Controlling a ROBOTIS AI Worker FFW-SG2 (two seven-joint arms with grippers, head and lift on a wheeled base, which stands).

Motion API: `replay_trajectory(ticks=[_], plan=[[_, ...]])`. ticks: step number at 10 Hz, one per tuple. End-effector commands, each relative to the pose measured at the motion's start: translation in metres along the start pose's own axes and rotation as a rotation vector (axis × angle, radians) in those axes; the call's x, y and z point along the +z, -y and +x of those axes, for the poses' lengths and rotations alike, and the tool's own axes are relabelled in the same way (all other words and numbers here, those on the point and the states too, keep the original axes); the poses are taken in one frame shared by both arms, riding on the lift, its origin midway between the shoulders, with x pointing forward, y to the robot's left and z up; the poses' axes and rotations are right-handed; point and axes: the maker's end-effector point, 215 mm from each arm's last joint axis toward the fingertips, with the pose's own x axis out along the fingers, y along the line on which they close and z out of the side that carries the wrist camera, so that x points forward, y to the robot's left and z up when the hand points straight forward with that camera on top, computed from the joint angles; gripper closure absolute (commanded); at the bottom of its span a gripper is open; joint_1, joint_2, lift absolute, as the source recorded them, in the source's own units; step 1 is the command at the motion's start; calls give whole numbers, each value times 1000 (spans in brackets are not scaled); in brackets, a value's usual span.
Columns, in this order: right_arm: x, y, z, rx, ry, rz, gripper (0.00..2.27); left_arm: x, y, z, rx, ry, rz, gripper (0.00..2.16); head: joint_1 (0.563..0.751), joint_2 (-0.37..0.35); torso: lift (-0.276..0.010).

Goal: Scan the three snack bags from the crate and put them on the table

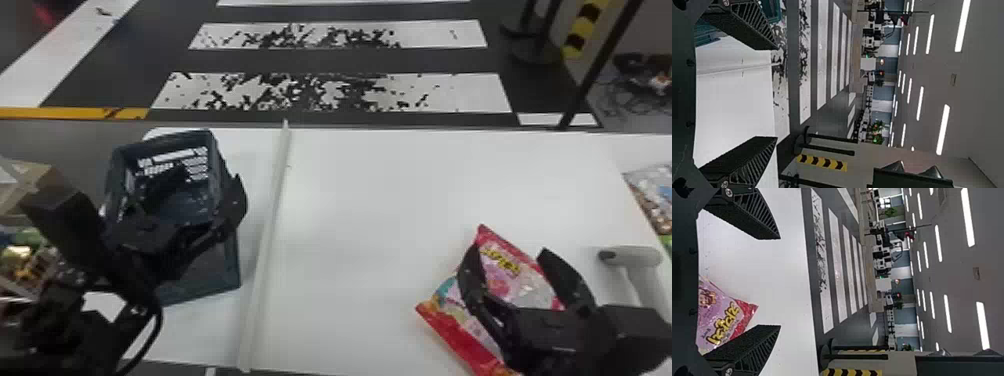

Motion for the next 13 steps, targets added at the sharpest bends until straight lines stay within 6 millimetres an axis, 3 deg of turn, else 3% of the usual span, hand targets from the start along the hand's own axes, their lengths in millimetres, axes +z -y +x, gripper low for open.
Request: replay_trajectory(ticks=[1, 2, 4, 5, 6, 7, 9, 13], plan=[[-25, -18, -9, 40, -44, -26, 76, -3, -4, -1, 7, -5, 1, 56, 695, 124, -94], [-46, -26, -15, 57, -79, -46, 80, -7, -7, -1, 11, -15, 3, 56, 695, 137, -94], [-64, -36, -26, 96, -130, -16, 184, -13, -13, -2, 13, -25, 2, 56, 695, 184, -94], [-78, -47, -35, 126, -170, -23, 518, -17, -15, 0, 11, -33, 4, 56, 695, 198, -94], [-95, -57, -43, 151, -223, -37, 1048, -18, -17, 1, 11, -33, 5, 56, 695, 220, -94], [-113, -60, -50, 166, -284, -30, 1953, -17, -21, 2, 16, -30, 3, 56, 695, 246, -94], [-135, -65, -61, 192, -357, -43, 2138, -15, -22, 3, 15, -24, -2, 56, 695, 279, -94], [-154, -58, -79, 180, -430, -69, 2165, -9, -18, 7, -3, -4, -31, 56, 695, 297, -94]])
